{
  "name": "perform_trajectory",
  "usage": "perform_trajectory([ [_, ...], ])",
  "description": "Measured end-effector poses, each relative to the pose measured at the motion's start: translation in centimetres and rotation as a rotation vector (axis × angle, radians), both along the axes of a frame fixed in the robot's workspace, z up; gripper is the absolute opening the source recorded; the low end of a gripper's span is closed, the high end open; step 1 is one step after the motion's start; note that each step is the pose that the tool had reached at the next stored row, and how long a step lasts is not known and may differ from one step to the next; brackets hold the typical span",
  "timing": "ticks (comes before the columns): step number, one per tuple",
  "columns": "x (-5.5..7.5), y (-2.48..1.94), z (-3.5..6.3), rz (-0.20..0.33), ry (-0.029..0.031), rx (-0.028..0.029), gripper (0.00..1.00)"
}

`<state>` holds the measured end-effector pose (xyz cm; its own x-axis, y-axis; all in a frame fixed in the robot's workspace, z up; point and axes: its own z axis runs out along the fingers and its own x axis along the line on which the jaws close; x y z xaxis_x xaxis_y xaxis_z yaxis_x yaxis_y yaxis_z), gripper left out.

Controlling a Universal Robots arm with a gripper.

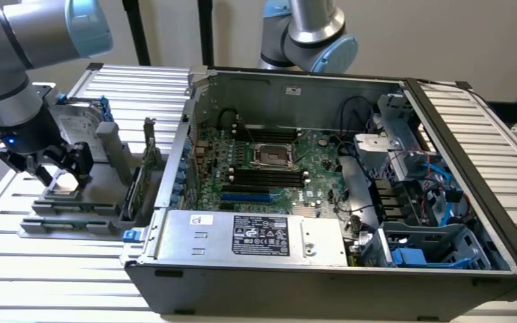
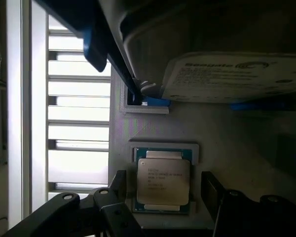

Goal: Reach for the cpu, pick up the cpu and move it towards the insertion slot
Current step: 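Pick up the cpu and move it towards the insertion slot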

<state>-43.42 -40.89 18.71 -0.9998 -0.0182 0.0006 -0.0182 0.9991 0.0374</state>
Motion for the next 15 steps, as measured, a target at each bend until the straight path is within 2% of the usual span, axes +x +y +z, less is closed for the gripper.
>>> perform_trajectory([
  [11,0.00,0.00,-0.12,0.000,-0.0001,0.0008,0.71],
  [14,0.00,0.00,-0.12,0.000,0.0000,0.0009,0.69],
  [15,0.00,0.00,-0.13,0.000,0.0000,0.0011,0.62],
])
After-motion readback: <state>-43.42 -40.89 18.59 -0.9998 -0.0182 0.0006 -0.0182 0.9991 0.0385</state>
